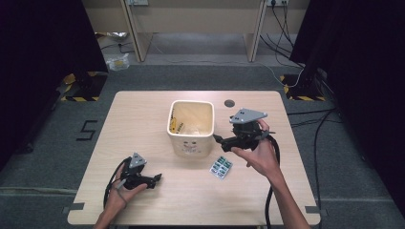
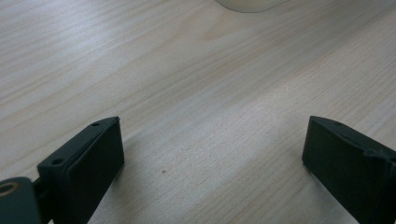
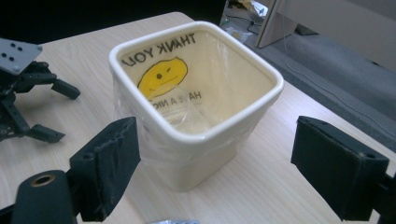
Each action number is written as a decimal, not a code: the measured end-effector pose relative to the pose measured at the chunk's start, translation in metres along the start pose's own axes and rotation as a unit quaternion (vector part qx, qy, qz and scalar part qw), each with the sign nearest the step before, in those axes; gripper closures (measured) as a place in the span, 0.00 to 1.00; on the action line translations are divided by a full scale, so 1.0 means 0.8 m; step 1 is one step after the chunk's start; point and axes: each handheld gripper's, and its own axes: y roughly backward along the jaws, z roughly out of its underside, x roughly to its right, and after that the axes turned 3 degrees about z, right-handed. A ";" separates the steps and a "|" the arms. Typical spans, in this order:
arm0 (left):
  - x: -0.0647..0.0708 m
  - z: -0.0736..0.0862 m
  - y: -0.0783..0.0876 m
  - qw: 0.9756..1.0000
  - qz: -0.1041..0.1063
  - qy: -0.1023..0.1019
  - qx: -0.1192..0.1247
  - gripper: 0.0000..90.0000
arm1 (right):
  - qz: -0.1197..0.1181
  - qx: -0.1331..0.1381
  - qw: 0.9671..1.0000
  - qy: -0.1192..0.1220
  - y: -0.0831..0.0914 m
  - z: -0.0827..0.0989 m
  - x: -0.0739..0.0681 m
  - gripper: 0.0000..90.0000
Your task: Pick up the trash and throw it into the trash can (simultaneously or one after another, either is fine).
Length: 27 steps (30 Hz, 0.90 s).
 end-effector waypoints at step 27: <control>0.000 0.000 0.000 1.000 0.000 0.000 0.000 0.05 | -0.027 -0.073 0.997 -0.003 -0.041 0.094 -0.038 0.17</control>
